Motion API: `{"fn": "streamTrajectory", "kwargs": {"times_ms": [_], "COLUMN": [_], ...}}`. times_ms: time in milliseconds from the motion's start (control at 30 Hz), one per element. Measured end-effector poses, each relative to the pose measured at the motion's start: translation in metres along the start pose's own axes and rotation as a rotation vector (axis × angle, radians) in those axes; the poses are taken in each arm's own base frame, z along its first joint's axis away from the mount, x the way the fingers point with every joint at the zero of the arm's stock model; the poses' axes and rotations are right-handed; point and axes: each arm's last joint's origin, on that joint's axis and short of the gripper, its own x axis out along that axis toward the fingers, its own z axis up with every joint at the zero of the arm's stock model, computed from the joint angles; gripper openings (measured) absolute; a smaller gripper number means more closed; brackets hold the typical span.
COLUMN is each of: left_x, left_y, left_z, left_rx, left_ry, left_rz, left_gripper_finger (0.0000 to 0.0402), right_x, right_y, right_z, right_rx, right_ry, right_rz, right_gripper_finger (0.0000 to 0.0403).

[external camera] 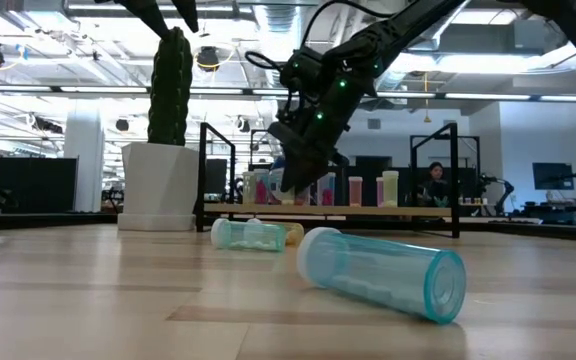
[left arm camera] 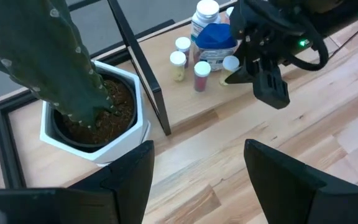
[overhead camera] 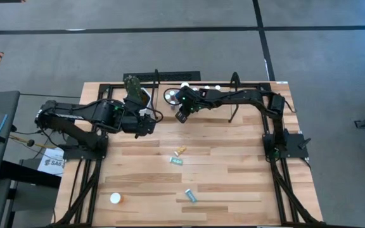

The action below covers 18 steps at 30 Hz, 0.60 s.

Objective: Pick and place medicine bottles onto shelf by color
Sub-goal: Put the yellow pill bottle on the shelf

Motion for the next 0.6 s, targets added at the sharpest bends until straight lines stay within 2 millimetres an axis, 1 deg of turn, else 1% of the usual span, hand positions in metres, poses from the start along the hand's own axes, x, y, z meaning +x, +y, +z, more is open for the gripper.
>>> {"fn": "streamTrajectory", "kwargs": {"times_ms": [100, 200, 300, 400, 600], "left_x": [0.0, 0.0, 0.0, 0.0, 0.0], "left_y": [0.0, 0.0, 0.0, 0.0, 0.0], "left_z": [0.0, 0.0, 0.0, 0.0, 0.0], "left_rx": [0.0, 0.0, -0.001, -0.011, -0.022], "left_ry": [0.0, 0.0, 0.0, 0.001, 0.015], "left_rz": [0.0, 0.0, 0.0, -0.001, -0.009], "left_gripper_finger": [0.0235, 0.0235, 0.0235, 0.0235, 0.0235], "right_x": [0.0, -0.001, -0.009, -0.031, -0.082], "right_y": [0.0, 0.0, 0.0, 0.0, -0.001], "right_z": [-0.001, -0.001, 0.0, 0.006, 0.01], "right_rx": [-0.001, -0.003, -0.005, -0.008, -0.022], "right_ry": [0.008, 0.015, 0.023, 0.001, -0.002], "right_rz": [-0.002, -0.004, -0.006, 0.0, 0.025], "right_gripper_finger": [0.0179, 0.0212, 0.0241, 0.0253, 0.0255]}}
